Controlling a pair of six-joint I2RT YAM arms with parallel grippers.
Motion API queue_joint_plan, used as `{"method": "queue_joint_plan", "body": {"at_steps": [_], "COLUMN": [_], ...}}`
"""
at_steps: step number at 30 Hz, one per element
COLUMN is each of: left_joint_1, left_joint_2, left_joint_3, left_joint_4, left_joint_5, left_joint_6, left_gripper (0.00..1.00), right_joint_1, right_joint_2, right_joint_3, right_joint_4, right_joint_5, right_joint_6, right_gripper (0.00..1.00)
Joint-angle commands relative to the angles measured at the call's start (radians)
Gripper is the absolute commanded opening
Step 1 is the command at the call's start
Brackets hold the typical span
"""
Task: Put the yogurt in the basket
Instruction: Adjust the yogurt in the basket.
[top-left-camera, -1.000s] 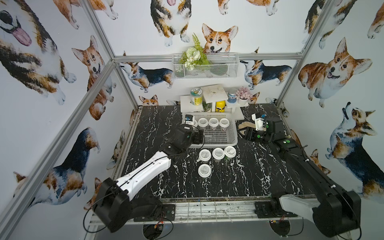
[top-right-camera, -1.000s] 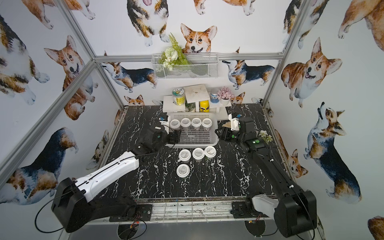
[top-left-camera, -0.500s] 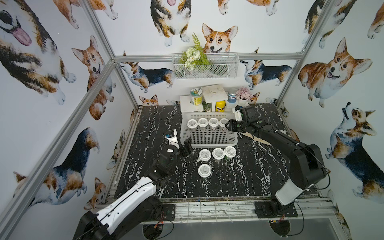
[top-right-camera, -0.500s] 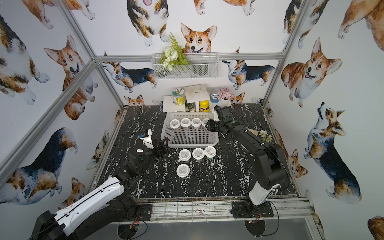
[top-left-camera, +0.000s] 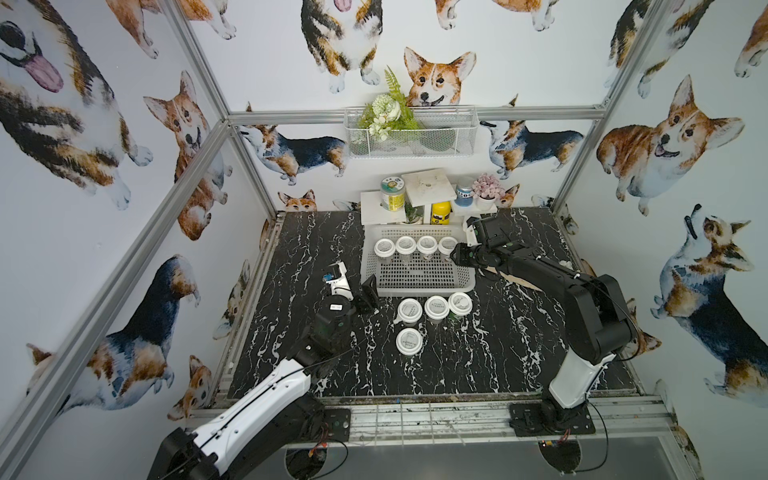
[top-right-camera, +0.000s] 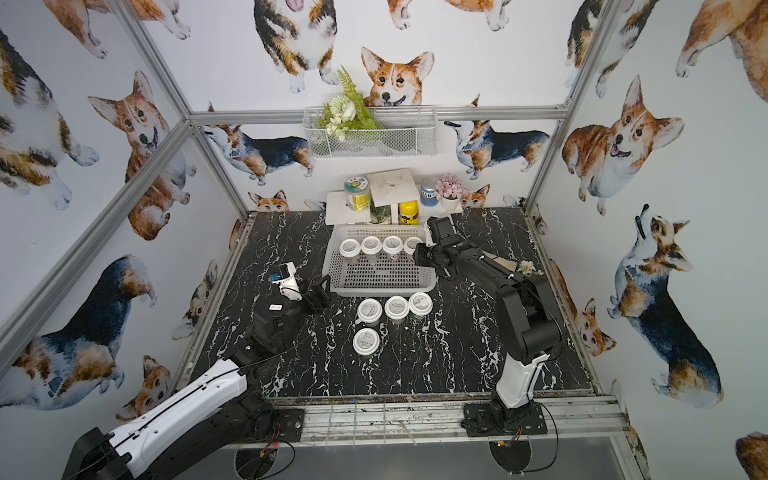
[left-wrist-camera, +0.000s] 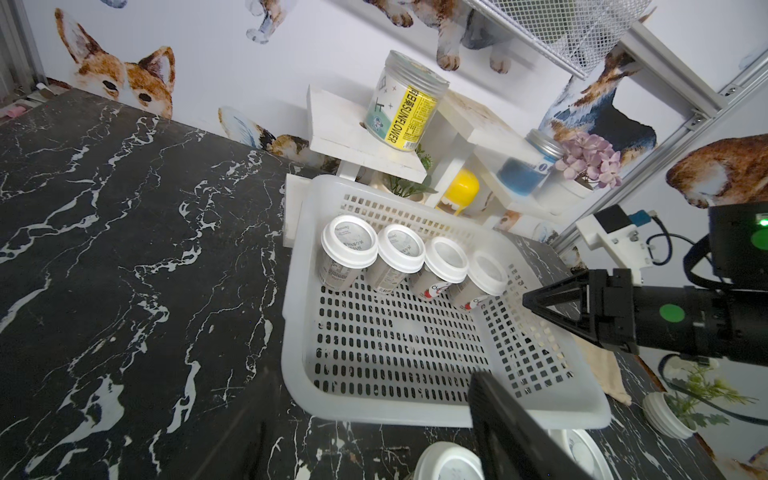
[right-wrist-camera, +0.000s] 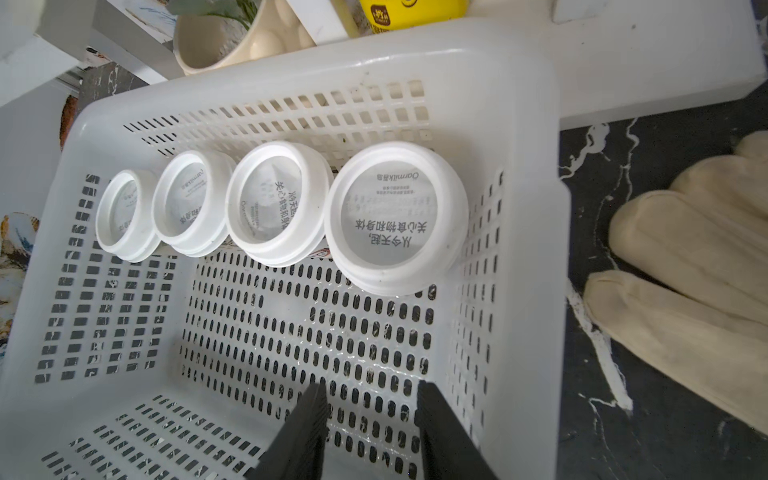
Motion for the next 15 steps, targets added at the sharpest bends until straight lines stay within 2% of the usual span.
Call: {"method": "queue_joint_plan", "body": {"at_steps": [1, 9, 15], "left_joint_1": [0.002, 0.005, 0.004], "left_joint_2": [0.001, 0.059, 0.026], "left_joint_3": [0.002, 0.028, 0.013], "left_joint_4": [0.043, 0.058, 0.056], "left_joint_5": [-0.015, 0.014, 0.016], "left_joint_6": [0.002, 0.010, 0.010], "left_gripper": [0.78, 0.78, 0.78], "right_joint_1": [0.004, 0.003, 0.003], "right_joint_2": [0.033, 0.117, 0.147], "right_joint_3": [0.013, 0.059, 0.076], "right_joint_4": [0.067, 0.076, 0.074], "right_joint_5": [-0.001, 0.007, 0.008], "right_joint_6": [-0.005, -0.023, -0.022], "right_gripper": [0.42, 0.42, 0.42]}}
